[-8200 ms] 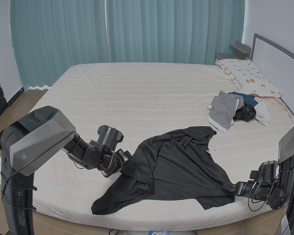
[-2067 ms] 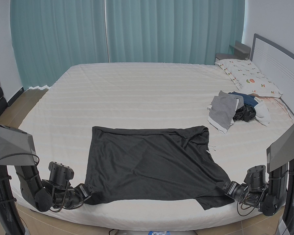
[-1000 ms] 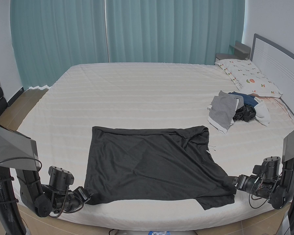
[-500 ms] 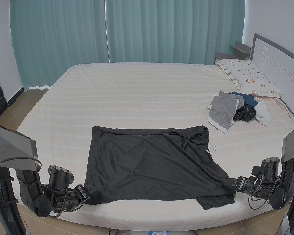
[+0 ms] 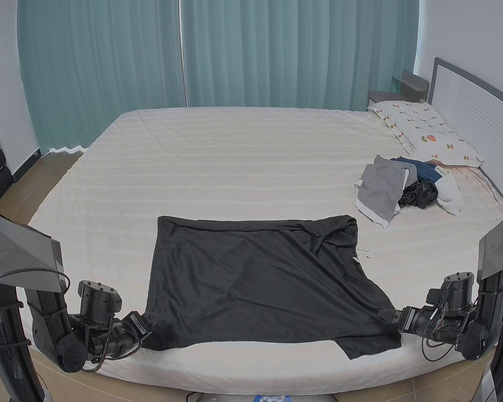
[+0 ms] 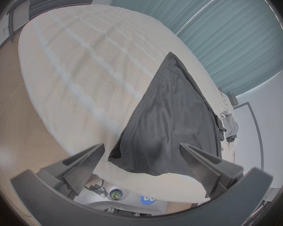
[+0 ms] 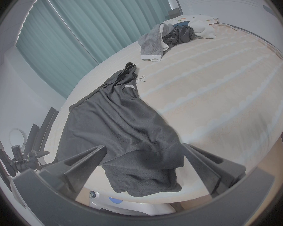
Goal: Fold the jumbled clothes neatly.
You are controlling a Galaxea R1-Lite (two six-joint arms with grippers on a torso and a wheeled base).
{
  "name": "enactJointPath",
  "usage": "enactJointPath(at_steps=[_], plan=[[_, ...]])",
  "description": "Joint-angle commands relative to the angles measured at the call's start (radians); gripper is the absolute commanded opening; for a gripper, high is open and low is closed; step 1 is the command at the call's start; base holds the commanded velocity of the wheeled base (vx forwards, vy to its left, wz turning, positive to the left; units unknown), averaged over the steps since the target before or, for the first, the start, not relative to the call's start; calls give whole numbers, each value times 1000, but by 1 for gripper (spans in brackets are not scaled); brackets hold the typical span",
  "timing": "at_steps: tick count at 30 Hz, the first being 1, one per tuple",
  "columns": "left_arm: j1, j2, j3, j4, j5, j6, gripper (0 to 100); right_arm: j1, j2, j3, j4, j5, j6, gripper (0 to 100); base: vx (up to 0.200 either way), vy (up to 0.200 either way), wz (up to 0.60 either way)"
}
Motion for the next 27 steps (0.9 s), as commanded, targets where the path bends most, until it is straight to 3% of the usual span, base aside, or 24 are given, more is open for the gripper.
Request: enactJointPath(at_steps=[1, 24, 25, 27], plan=[[-3, 9, -4, -4, 10, 0, 100, 3, 6, 18, -4, 1, 0, 100, 0, 0, 0], [-59, 103, -31, -41, 61, 11, 100, 13, 37, 18, -16, 6, 20, 100, 0, 0, 0], [-59, 106, -31, -42, 66, 11, 0, 11, 37, 18, -16, 6, 20, 100, 0, 0, 0], [-58, 120, -36, -56, 105, 10, 0, 13, 43, 18, -16, 6, 20, 100, 0, 0, 0]])
